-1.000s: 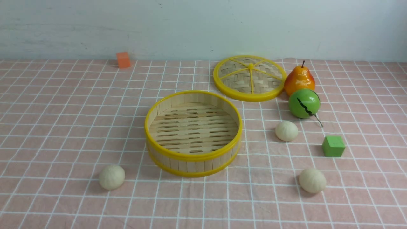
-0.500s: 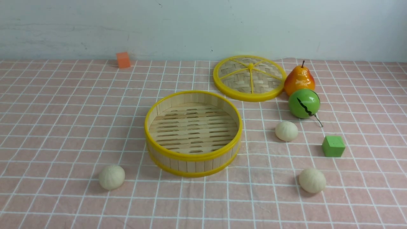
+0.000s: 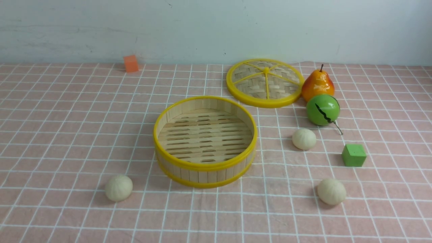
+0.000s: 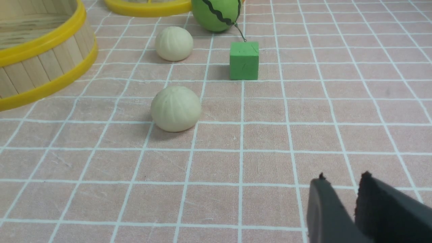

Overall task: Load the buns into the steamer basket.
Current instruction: Use the left arm to grab a steamed stuffed bun

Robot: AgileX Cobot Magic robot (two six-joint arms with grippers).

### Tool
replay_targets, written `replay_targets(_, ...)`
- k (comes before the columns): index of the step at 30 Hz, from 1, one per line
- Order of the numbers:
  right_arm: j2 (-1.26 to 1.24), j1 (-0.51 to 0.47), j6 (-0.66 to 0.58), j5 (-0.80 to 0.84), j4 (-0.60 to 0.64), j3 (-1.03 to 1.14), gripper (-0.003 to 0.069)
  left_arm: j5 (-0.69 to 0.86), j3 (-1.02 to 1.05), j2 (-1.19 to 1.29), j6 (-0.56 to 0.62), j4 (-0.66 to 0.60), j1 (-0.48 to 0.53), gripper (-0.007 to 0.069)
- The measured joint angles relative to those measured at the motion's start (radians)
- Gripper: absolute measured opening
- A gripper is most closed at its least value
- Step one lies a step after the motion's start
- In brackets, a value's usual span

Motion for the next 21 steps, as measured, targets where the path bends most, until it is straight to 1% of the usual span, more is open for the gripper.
replay_targets(21,0.0,0.0,0.0,0.0,0.0,0.0,0.0182,0.0,0.0,0.0,0.0,0.0,0.0,0.0164)
